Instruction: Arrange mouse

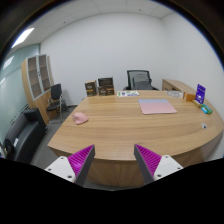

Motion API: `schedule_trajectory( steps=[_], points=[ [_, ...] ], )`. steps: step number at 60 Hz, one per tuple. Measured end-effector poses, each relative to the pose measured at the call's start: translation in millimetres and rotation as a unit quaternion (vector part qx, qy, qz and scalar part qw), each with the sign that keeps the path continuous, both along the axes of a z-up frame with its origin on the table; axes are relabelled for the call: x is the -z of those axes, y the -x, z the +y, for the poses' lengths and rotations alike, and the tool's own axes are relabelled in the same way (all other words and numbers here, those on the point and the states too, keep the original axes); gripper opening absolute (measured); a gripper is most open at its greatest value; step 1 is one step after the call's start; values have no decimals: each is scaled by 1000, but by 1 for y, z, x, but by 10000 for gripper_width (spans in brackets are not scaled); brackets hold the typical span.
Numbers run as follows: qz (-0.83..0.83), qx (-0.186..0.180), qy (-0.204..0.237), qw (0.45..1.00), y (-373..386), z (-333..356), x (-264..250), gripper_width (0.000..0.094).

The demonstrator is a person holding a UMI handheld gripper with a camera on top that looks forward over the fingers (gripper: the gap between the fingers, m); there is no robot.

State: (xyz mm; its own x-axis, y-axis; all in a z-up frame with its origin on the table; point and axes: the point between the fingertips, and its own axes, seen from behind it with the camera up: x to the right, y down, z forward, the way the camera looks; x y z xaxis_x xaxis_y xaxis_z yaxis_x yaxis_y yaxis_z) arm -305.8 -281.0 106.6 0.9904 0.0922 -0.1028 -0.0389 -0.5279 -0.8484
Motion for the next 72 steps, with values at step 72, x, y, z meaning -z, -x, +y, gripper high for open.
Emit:
schedule_trajectory(
  steps=[72],
  points=[
    [-9,-73,0,997,224,341,98,827]
  ],
)
